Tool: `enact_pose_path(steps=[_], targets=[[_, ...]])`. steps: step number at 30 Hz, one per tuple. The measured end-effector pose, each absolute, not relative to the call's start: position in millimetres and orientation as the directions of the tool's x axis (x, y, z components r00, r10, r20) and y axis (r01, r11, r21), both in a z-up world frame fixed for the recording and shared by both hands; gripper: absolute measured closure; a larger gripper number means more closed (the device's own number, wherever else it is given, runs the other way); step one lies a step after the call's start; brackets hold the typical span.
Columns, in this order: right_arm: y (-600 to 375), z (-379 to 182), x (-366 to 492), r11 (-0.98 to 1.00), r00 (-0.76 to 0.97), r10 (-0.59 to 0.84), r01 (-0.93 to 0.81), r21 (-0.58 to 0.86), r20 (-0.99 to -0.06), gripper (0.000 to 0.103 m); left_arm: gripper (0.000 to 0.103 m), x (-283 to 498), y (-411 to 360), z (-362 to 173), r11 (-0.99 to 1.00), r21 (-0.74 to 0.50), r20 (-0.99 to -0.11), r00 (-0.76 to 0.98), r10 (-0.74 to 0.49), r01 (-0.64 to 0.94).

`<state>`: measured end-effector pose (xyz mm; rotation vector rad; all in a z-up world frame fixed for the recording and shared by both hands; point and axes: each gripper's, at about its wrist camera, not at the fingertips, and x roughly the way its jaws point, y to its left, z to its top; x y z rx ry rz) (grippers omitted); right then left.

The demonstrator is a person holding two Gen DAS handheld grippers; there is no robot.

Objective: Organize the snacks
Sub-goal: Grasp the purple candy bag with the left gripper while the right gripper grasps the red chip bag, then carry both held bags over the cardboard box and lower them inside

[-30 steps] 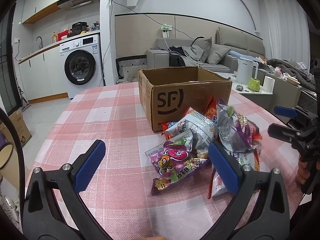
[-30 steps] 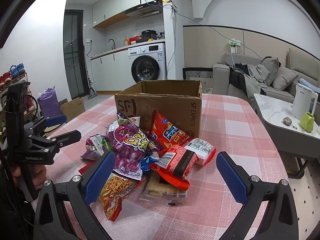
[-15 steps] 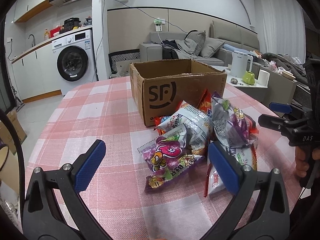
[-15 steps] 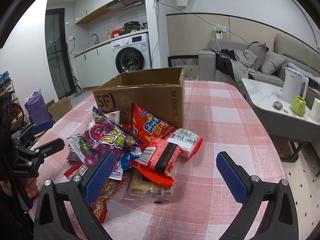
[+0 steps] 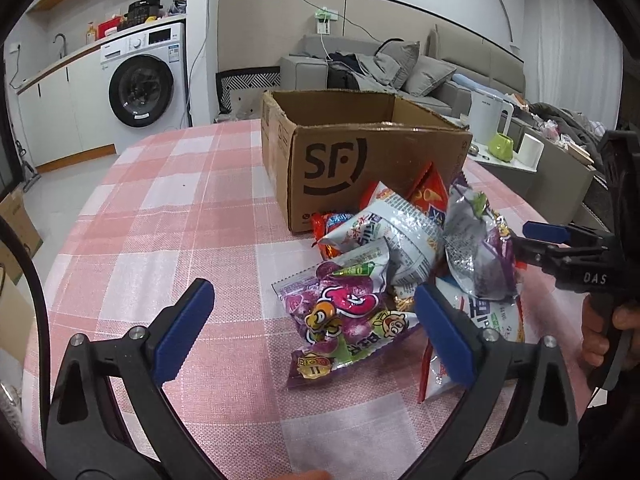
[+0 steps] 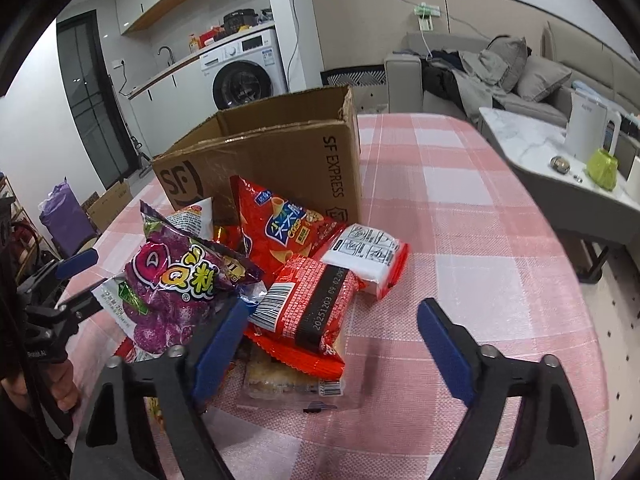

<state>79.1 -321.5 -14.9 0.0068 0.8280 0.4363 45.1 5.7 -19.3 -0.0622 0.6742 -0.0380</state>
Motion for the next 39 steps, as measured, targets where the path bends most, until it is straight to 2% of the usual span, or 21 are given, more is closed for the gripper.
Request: enact_pose_path(steps=[3, 5, 12, 16, 21, 25, 28, 31, 39], targets=[[-321.5, -17.8, 84.8, 0.899, 0.565, 0.41, -0.382, 0.214, -0.716, 0.023, 0.004, 49.0, 2.7, -25.6, 0.998, -0.064, -0.648, 0.759, -0.063, 0.029], [-321.2, -18.9, 83.9, 0.892, 0.553, 0.427, -0.388, 0.232, -0.715, 0.027, 0.014, 52.8, 0.3, -29.6, 0.997, -0.06, -0.666, 0.743, -0.069, 0.039], [-320.7, -25.1, 85.9, 0.853, 0.497, 0.503, -0.415, 0.315, -0.707, 0.044, 0.031, 61.2, -0.5, -42.0, 0.987, -0.131, -0.698, 0.697, -0.162, 0.097], [-320.6, -26.3, 82.4, 0.847, 0.501, 0.514, -0.425, 0.32, -0.696, 0.049, 0.045, 70.2, -3.2, -52.9, 0.979, -0.164, -0.727, 0.656, -0.203, 0.121], [-321.2, -24.7, 73.7, 0.849, 0.522, 0.511, -0.434, 0.303, -0.683, 0.055, 0.047, 72.3, -2.6, -55.3, 0.976, -0.177, -0.722, 0.658, -0.214, 0.124], [-321.8, -20.8, 69.5, 0.858, 0.546, 0.492, -0.437, 0.271, -0.678, 0.064, 0.051, 70.7, -3.1, -55.3, 0.975, -0.179, -0.715, 0.662, -0.222, 0.133], [-321.0, -18.5, 66.4, 0.863, 0.564, 0.48, -0.442, 0.245, -0.672, 0.068, 0.054, 67.2, -4.2, -52.5, 0.974, -0.18, -0.706, 0.672, -0.225, 0.137], [-320.6, -16.3, 62.2, 0.867, 0.58, 0.467, -0.448, 0.217, -0.668, 0.069, 0.057, 60.0, -3.5, -46.9, 0.973, -0.186, -0.697, 0.68, -0.23, 0.138], [-327.4, -8.2, 51.9, 0.876, 0.624, 0.448, -0.45, 0.174, -0.64, 0.07, 0.058, 46.5, -4.9, -36.8, 0.974, -0.174, -0.676, 0.703, -0.223, 0.142]])
